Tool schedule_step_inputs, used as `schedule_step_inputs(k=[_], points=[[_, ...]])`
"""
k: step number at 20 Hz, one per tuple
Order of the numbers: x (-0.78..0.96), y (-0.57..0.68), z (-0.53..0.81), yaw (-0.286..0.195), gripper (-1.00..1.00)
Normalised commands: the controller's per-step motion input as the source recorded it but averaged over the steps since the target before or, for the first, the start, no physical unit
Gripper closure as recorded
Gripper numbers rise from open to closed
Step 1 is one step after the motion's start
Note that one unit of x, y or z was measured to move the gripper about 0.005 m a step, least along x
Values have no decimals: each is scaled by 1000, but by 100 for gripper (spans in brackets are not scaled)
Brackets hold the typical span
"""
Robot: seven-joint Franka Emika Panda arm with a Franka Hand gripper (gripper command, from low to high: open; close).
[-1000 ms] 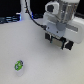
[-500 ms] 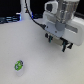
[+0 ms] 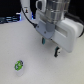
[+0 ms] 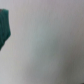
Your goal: Open the kcup holder, insert the kcup into the holder, and close the kcup holder
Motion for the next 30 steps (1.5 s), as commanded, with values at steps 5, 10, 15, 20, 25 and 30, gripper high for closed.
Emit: schedule_step_inputs(k=[5,10,15,20,25,30], points=[[84,-685,77,-215,-100],[30,-670,18,-224,-100],[115,-618,14,-231,-100],[292,-501,3,-240,-100],[457,-306,-37,-213,-100],[448,-236,-107,-186,-100]])
